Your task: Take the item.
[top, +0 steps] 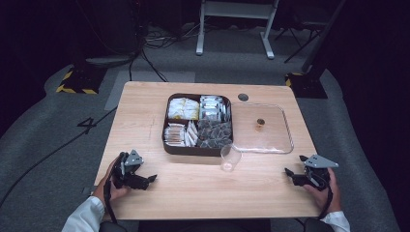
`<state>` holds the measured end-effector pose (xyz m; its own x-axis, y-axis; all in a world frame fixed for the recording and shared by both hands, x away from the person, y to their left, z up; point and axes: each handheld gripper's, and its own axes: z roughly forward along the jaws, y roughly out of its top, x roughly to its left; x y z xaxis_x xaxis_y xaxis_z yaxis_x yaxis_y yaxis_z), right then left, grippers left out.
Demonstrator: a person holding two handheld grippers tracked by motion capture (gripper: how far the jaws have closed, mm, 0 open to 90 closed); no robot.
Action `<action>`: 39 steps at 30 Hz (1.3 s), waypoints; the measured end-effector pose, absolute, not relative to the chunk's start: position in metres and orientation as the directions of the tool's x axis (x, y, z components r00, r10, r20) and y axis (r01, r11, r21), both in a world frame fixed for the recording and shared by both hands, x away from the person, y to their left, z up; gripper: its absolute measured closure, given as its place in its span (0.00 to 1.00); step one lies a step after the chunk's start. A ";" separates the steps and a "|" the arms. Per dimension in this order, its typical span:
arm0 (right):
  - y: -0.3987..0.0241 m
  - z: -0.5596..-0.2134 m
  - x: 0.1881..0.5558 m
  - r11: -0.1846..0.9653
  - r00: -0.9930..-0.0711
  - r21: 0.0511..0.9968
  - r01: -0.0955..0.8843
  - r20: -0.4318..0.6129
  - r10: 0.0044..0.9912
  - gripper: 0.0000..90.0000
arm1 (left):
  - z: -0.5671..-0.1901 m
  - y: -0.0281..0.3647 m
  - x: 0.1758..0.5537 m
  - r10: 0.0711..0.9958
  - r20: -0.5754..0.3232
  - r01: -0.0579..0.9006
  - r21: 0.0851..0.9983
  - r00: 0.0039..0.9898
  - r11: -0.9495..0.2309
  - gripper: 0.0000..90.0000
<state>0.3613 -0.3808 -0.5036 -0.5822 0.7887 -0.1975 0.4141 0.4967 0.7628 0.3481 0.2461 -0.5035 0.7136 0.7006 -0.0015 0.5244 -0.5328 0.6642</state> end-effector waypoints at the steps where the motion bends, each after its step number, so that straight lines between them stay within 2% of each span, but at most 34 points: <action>1: -0.381 -0.504 0.361 0.498 -0.582 0.763 0.412 -0.200 0.788 0.20 | -0.503 0.248 0.349 0.698 -0.009 0.529 0.659 0.716 -0.534 0.07; 5: -0.381 -0.504 0.361 0.496 -0.583 0.763 0.415 -0.196 0.789 0.20 | -0.501 0.255 0.350 0.680 -0.018 0.521 0.657 0.733 -0.545 0.12; 7: -0.381 -0.504 0.362 0.495 -0.583 0.763 0.416 -0.195 0.789 0.20 | -0.501 0.258 0.350 0.673 -0.019 0.514 0.661 0.740 -0.546 0.18; 12: -0.381 -0.504 0.362 0.493 -0.583 0.763 0.418 -0.191 0.790 0.20 | -0.496 0.261 0.351 0.663 -0.025 0.510 0.661 0.748 -0.550 0.20; 16: -0.381 -0.504 0.362 0.494 -0.583 0.763 0.417 -0.192 0.789 0.20 | -0.486 0.259 0.354 0.660 -0.031 0.492 0.692 0.751 -0.529 0.26; 23: -0.381 -0.504 0.362 0.493 -0.583 0.763 0.418 -0.192 0.790 0.20 | -0.469 0.260 0.366 0.668 -0.017 0.467 0.729 0.744 -0.501 0.26; 26: -0.381 -0.504 0.362 0.494 -0.583 0.763 0.417 -0.193 0.789 0.20 | -0.463 0.262 0.370 0.684 0.003 0.455 0.744 0.730 -0.489 0.29; 33: -0.381 -0.504 0.362 0.494 -0.583 0.763 0.417 -0.193 0.790 0.20 | -0.453 0.261 0.377 0.701 0.047 0.437 0.751 0.712 -0.495 0.29; 39: -0.381 -0.504 0.362 0.495 -0.583 0.763 0.416 -0.194 0.789 0.20 | -0.445 0.260 0.384 0.702 0.048 0.435 0.754 0.711 -0.493 0.28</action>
